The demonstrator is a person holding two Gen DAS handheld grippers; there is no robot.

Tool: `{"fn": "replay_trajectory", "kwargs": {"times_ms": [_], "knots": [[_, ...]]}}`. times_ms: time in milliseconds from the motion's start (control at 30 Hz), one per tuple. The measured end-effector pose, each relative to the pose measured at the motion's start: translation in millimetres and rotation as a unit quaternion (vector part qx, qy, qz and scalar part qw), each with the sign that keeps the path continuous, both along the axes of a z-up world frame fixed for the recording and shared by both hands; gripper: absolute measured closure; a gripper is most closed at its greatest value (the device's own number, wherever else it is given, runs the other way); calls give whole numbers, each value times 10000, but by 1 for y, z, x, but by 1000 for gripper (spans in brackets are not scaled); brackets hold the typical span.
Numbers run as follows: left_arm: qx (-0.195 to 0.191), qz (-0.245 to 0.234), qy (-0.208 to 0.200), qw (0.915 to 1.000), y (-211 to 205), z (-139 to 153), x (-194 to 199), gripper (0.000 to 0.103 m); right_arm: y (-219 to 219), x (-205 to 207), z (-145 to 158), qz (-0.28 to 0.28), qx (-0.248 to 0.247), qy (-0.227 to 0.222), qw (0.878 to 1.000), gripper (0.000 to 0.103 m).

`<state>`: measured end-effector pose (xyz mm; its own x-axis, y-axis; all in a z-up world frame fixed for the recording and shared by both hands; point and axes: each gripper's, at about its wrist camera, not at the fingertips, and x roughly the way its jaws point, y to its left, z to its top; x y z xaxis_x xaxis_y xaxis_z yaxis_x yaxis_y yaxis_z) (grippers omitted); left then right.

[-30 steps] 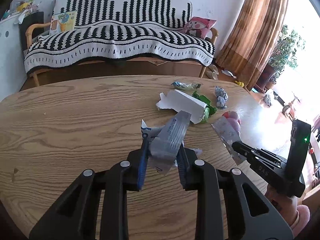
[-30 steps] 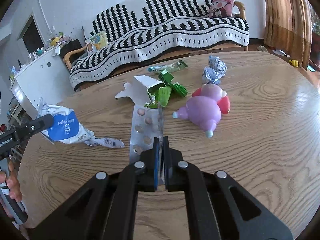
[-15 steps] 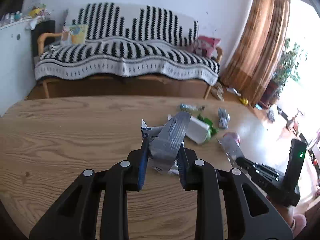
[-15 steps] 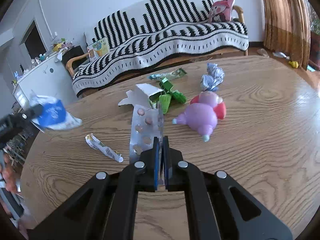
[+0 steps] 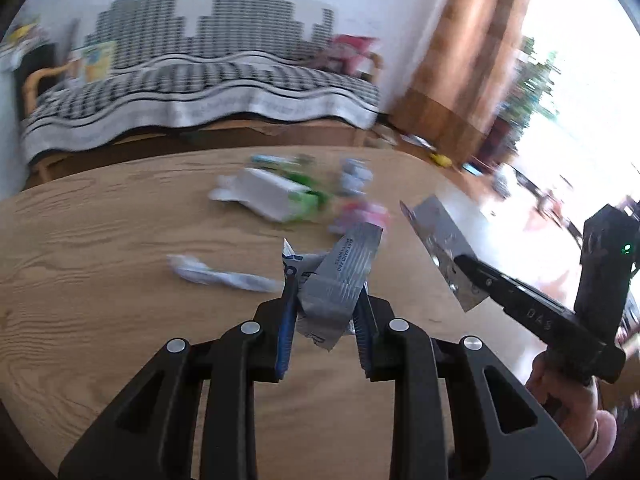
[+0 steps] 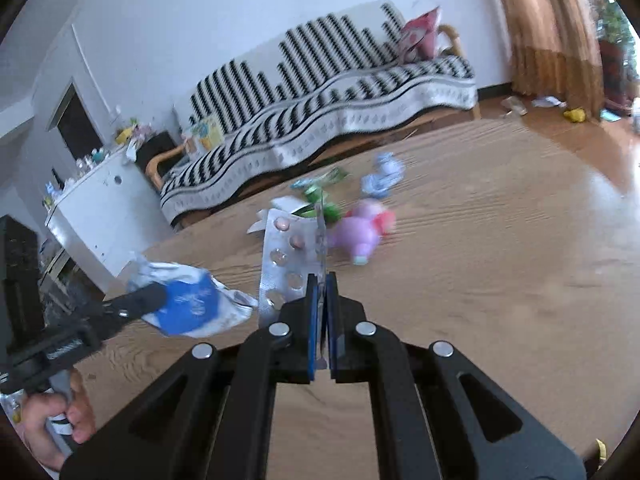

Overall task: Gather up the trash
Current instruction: 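Carry the wrapper and blister pack over the black bin and release both, then move both grippers back toward the table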

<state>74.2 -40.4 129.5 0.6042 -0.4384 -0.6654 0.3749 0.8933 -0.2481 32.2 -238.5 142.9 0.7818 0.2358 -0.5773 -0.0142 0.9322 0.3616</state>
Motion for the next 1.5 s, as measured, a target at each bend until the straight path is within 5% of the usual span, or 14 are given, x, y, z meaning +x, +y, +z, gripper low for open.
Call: {"fn": "replay_trajectory", "kwargs": {"times_ms": [167,267,500,633,967,1000,1033,1067,1100,1367,1500], "knots": [[-16,-1113,23,9938,-102,6,-47,77,-92,-103,18,-695,-87,-75,9975,98],[-70,-1947,373,9801,-169,-10,-87,77,-141,-168,9,-1050,-79,234,9942,98],[477,-3148,1702,9326,-277,-119,-155,77,-196,-267,-97,-1768,596,1503,9709,98],[863,-3262,2001,9199,-292,-153,-167,77,-202,-282,-137,-1826,819,1873,9617,98],[925,-3305,1972,9183,-298,-157,-166,77,-209,-276,-138,-1969,848,1755,9608,98],[972,-3293,1939,9190,-298,-156,-168,68,-211,-274,-136,-1960,921,1737,9607,94],[1046,-3290,1932,9184,-299,-156,-169,32,-212,-273,-136,-1962,976,1784,9592,87],[1046,-3265,1923,9195,-298,-154,-170,11,-215,-272,-137,-2004,1023,1877,9561,49],[978,-3198,1852,9240,-296,-151,-170,7,-218,-273,-136,-2070,1042,1888,9543,6],[328,-2964,1147,9476,-263,-88,-156,7,-245,-295,-122,-3058,1314,1483,9312,7],[434,-2560,650,9635,-217,-48,-127,6,-242,-286,-122,-3129,1227,1500,9298,7]]}}
